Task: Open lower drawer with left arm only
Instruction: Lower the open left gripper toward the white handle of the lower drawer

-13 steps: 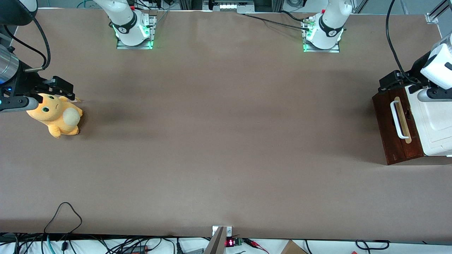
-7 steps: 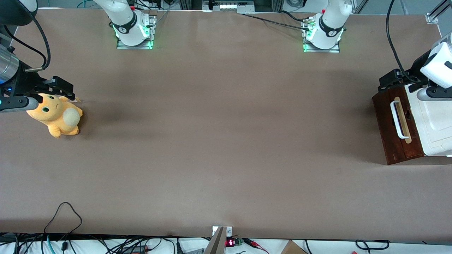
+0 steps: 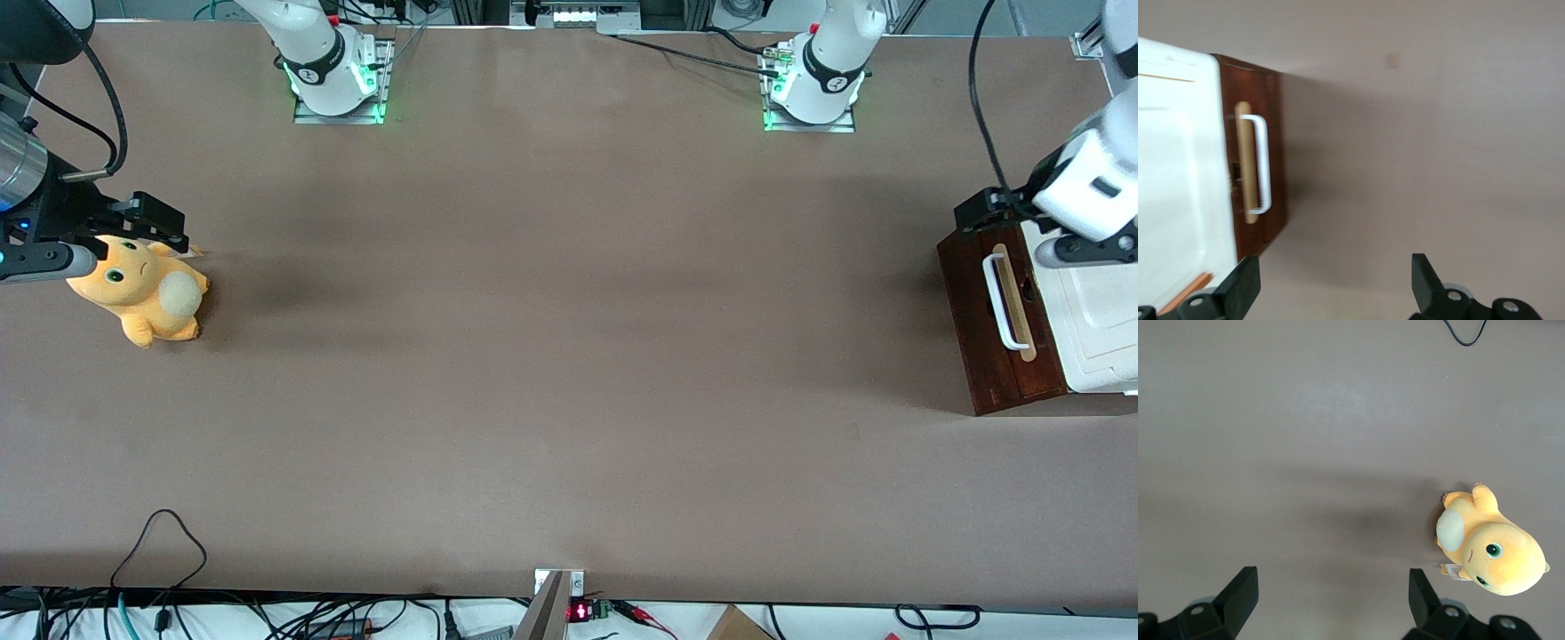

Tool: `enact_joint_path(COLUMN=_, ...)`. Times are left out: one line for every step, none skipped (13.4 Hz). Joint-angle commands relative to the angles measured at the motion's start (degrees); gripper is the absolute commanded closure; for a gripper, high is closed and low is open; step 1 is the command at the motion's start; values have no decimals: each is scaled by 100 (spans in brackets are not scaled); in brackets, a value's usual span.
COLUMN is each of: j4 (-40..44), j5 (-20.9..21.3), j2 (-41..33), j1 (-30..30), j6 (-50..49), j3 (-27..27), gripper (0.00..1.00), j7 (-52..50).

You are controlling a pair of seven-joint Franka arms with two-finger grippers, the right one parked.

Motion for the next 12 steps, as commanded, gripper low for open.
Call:
enact_joint_path(j4=-149, j5=1029, j2=203, j1=32, j6=-102, j3=-565, gripper=0, j7=-857)
enact_joint_path(j4=-298, j5=1460, j2=299, j1=67, j6=-102, j3=-732, gripper=0, j7=-1226)
enact_joint_path(j4=-456, j5=1899, j2=405, j1=76, j6=-93, j3=-882, gripper=0, j7=-1456)
enact_joint_path(j4=-649, j5=2347, j2=501, j1=76, j6=-76, j3=-1014, gripper=0, j7=-1719)
enact_joint_path(j4=-851, j5=2717, j2=598, j1=76, j6=-76, j3=-1163, gripper=0, j7=-2061)
enact_joint_path(j4=-1088, j5=3043, j2=686, j1=76, j6=-76, j3=-1269, gripper=0, j7=-2378)
enact_joint_path(j4=-1369, j5=3429, j2=765, j1=76, j6=-93, j3=-1392, gripper=0, j7=-2659)
enact_joint_path(j4=-1616, j5=3720, j2=862, j1=76, j6=-85, j3=-1436, gripper=0, j7=-3001)
enact_joint_path(j4=-1714, j5=3818, j2=932, j1=76, j6=-76, j3=-1445, gripper=0, j7=-3135)
enact_joint_path(j4=-1706, j5=3819, j2=985, j1=76, j6=-76, j3=-1437, gripper=0, j7=-3093)
enact_joint_path(j4=-1697, j5=3785, j2=1003, j1=85, j6=-76, j3=-1445, gripper=0, j7=-3058)
enact_joint_path(j4=-1697, j5=3776, j2=1047, j1=93, j6=-84, j3=-1446, gripper=0, j7=-2971)
